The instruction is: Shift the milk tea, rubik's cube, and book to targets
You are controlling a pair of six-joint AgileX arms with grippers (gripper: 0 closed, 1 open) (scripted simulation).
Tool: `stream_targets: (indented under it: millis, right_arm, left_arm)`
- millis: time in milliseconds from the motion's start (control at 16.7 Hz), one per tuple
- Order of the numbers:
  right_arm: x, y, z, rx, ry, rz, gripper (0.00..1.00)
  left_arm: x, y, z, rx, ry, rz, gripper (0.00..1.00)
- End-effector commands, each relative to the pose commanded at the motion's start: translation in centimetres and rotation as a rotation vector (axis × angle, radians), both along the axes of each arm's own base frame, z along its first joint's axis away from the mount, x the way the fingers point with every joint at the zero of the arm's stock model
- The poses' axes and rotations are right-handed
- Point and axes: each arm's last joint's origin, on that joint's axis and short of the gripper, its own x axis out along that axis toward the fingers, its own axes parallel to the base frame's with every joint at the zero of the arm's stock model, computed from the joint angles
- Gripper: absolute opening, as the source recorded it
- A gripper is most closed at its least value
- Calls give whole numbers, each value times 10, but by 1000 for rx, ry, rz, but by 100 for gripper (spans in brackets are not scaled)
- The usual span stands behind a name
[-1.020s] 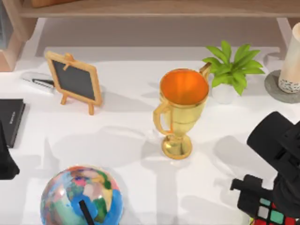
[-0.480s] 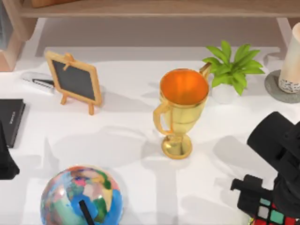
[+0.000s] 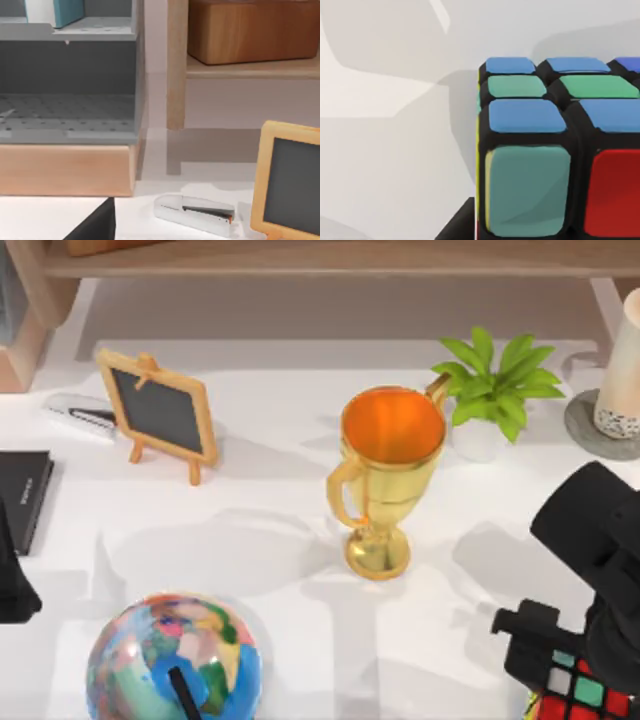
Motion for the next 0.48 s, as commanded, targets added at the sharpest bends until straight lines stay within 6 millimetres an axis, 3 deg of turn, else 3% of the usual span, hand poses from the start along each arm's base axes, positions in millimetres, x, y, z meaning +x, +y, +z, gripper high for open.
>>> stream_targets:
  millis: [480]
  right_arm:
    - [-1, -2, 14, -22, 20, -10, 0]
  left_arm:
    - [0, 0, 0, 0, 0, 0, 100]
